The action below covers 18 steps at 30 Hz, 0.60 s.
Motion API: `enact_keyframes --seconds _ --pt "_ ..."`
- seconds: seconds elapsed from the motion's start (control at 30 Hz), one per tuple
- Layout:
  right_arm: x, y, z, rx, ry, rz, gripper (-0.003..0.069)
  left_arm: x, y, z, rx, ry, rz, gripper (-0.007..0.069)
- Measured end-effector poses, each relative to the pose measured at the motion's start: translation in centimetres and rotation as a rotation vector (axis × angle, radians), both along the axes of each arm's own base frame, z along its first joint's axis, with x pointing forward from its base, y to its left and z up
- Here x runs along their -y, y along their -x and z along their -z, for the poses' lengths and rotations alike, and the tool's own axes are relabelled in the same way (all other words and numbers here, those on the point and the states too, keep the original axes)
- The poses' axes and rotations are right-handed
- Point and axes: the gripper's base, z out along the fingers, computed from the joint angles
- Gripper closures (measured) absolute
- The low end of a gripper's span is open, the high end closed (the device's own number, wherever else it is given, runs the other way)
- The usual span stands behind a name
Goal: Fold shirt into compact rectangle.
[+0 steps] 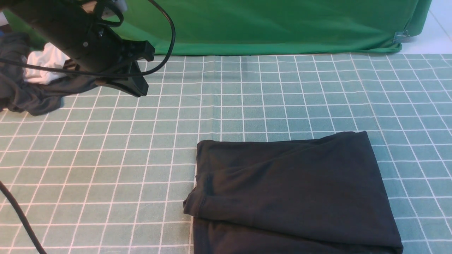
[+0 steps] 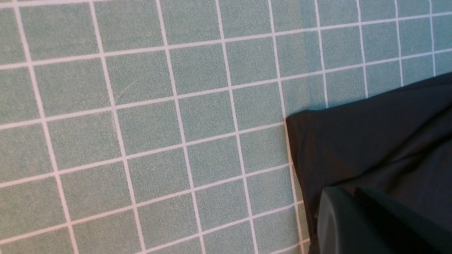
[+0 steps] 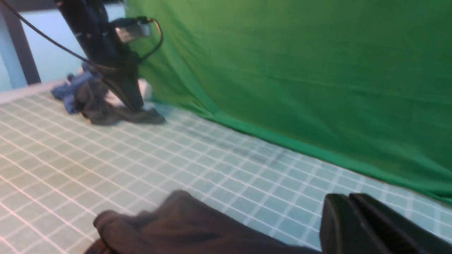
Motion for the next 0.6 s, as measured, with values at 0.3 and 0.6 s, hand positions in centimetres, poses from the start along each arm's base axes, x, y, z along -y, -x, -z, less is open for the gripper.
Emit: enact_keyframes --seconds 0.3,0.6 --pt "-1.3 -1.6 3.5 0.073 -0.081 -0.013 0.0633 0.0 0.0 0.0 0.001 -0.002 0.004 0.0612" --pt "-1.3 -1.6 3.6 0.070 -0.084 -0.013 0.0605 0.0 0.0 0.0 0.004 -0.002 0.003 0.0612"
